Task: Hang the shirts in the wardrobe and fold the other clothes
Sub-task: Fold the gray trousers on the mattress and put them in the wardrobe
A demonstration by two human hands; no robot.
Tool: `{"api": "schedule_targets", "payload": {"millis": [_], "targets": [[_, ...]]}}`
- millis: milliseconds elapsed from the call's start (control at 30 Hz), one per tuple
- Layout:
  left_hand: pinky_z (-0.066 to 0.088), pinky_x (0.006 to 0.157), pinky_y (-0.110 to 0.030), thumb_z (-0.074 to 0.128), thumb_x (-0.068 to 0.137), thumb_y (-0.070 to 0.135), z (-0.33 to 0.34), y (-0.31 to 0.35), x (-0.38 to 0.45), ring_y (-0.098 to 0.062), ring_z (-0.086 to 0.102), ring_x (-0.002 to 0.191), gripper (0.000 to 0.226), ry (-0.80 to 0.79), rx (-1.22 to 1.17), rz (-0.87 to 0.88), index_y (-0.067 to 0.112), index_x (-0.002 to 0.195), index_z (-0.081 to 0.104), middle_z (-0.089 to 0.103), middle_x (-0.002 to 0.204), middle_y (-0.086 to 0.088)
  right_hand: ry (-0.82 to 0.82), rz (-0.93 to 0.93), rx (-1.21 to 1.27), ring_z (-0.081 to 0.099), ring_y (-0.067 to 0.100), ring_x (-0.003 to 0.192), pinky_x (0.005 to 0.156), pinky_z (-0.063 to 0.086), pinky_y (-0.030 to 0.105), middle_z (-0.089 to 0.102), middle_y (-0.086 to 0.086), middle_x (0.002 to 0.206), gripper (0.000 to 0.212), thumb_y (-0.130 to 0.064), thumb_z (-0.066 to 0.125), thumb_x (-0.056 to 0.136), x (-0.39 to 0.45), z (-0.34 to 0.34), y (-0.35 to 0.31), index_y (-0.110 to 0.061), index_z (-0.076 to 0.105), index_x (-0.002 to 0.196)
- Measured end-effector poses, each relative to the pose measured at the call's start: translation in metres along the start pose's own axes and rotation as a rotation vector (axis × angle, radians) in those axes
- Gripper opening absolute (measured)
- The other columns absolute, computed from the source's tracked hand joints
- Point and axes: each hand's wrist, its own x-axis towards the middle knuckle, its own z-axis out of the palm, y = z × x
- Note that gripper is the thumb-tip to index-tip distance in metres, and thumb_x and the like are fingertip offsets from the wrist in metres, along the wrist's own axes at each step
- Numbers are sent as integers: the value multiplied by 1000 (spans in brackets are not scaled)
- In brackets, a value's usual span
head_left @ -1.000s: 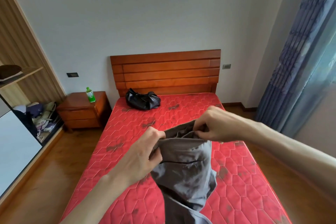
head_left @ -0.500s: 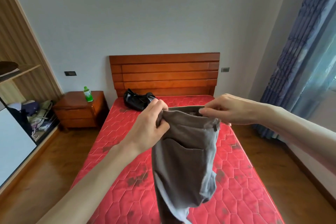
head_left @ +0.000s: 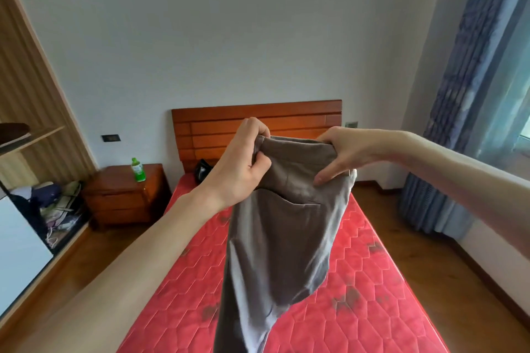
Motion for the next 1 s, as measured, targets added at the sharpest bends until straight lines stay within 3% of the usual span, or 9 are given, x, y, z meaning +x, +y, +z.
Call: {"api": "schedule_targets", "payload": {"millis": [67,133,267,367,500,633,800,900,1000], "targets": [[39,63,-18,52,98,0,-5,-5,2,-5,39,67,27,-67,12,-75,20,111,40,42,90,5,19,-15,-54,75,12,87,80,63,34,79,-10,94,22,-37,87,83,9,4,1,-25,76,99],[39,59,-21,52,98,2,-14,-11,8,-5,39,65,33,-134,30,-136,25,113,34,40,88,2,60,-42,-148,73,10,83,79,61,38,78,-9,91,22,-41,80,88,17,7,-2,-21,76,96],[48,70,-25,70,87,13,-35,-18,22,-10,57,83,57,-306,146,-173,30,129,36,53,101,4,97,-88,-211,69,3,81,74,55,27,74,-15,91,14,-39,75,92,26,6,-12,-27,72,97],[45,63,-26,74,80,15,-38,-20,26,-13,61,81,32,-379,272,-164,26,106,59,63,89,8,76,-105,-247,66,2,88,77,53,23,72,-17,99,21,-38,76,91,27,4,-17,-31,69,110],[44,63,-34,73,78,11,-35,-25,32,-16,58,74,18,-349,216,-181,18,87,59,63,81,2,109,-76,-226,65,-2,84,71,50,15,72,-17,91,26,-47,85,81,20,0,-22,-33,71,99],[41,60,-33,75,76,10,-30,-22,33,-11,53,65,21,-461,132,-215,16,87,59,60,73,3,-55,72,-249,68,-1,76,67,54,17,74,-14,85,22,-45,87,79,11,5,-21,-32,72,88],[40,61,-36,74,75,6,-27,-14,27,-16,53,68,21,-776,-37,-280,12,87,58,57,76,-2,-230,135,-148,74,8,87,78,62,25,79,-9,96,25,-34,86,84,-3,19,-29,-21,77,104],[57,78,-34,74,84,-8,-31,-9,22,-20,73,93,29,-989,-227,-386,4,109,67,75,101,-6,-424,191,-2,76,13,99,88,61,28,80,-5,107,33,-27,85,85,-13,26,-34,-14,77,114],[58,98,-42,78,87,-4,-32,-13,17,-32,71,115,40,-1111,-359,-458,2,125,68,74,123,-15,-562,237,134,75,20,107,98,59,35,79,3,114,33,-17,84,86,-16,28,-35,-8,76,117]]}}
